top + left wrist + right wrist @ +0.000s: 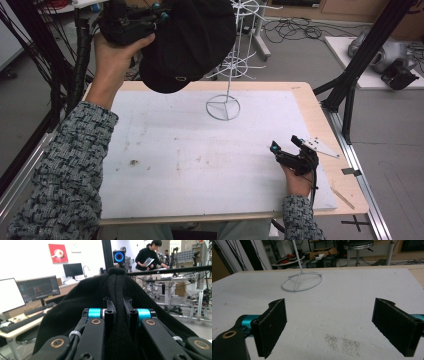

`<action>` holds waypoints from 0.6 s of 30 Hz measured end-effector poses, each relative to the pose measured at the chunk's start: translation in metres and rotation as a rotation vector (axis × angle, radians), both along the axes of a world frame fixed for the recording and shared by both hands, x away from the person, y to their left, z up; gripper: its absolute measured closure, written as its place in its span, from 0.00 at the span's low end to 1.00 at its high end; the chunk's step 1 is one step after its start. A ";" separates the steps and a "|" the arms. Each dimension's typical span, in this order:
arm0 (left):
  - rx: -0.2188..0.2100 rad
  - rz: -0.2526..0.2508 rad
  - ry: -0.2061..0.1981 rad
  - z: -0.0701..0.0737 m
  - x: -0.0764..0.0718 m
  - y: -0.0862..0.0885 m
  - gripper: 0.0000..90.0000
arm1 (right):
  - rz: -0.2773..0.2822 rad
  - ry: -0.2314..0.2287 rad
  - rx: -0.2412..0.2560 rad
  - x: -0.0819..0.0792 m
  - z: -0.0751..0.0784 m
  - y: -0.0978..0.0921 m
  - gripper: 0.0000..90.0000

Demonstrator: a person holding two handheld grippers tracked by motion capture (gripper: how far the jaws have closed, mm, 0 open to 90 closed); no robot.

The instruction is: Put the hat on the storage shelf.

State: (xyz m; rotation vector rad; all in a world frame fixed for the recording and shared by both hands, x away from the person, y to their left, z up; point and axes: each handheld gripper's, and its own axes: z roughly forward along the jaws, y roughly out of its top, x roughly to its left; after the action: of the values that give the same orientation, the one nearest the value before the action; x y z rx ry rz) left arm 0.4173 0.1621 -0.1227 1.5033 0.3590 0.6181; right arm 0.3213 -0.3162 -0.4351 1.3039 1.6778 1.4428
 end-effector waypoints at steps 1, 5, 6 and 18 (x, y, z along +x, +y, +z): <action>0.005 0.002 0.006 -0.001 0.000 0.000 0.91 | 0.000 0.003 0.001 0.000 0.000 0.000 0.13; 0.048 0.023 0.048 -0.007 0.004 -0.004 0.90 | -0.001 0.003 -0.001 0.000 0.000 0.001 0.13; 0.057 0.023 0.050 -0.008 0.004 -0.005 0.90 | -0.001 0.003 0.000 0.000 0.000 0.001 0.13; 0.086 0.042 0.057 -0.044 0.017 -0.005 0.89 | 0.001 0.003 -0.003 0.000 0.000 0.000 0.13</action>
State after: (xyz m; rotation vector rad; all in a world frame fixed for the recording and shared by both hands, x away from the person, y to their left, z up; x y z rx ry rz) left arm 0.4347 0.1566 -0.1668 1.6012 0.4132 0.6311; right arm 0.3213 -0.3160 -0.4351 1.3045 1.6814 1.4395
